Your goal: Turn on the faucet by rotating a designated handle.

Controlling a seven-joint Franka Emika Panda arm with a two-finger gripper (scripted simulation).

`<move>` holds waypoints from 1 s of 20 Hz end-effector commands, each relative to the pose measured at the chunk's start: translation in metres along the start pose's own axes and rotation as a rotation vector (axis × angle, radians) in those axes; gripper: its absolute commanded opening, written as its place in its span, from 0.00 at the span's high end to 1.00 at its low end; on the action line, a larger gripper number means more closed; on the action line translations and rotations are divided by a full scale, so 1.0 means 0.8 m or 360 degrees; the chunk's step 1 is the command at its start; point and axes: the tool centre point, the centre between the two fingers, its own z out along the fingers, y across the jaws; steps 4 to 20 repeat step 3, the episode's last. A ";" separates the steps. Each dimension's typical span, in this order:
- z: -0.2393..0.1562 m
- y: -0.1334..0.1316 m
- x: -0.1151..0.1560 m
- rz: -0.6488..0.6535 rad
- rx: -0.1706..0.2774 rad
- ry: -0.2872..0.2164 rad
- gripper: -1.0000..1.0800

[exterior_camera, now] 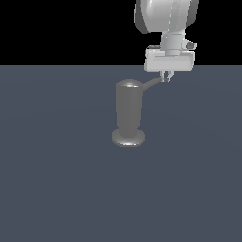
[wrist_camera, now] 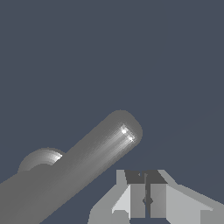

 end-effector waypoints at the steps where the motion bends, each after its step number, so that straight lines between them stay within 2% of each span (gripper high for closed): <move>1: 0.001 0.000 0.006 0.0002 -0.0001 0.0000 1.00; 20: 0.002 0.000 0.008 0.0003 -0.0001 -0.0001 1.00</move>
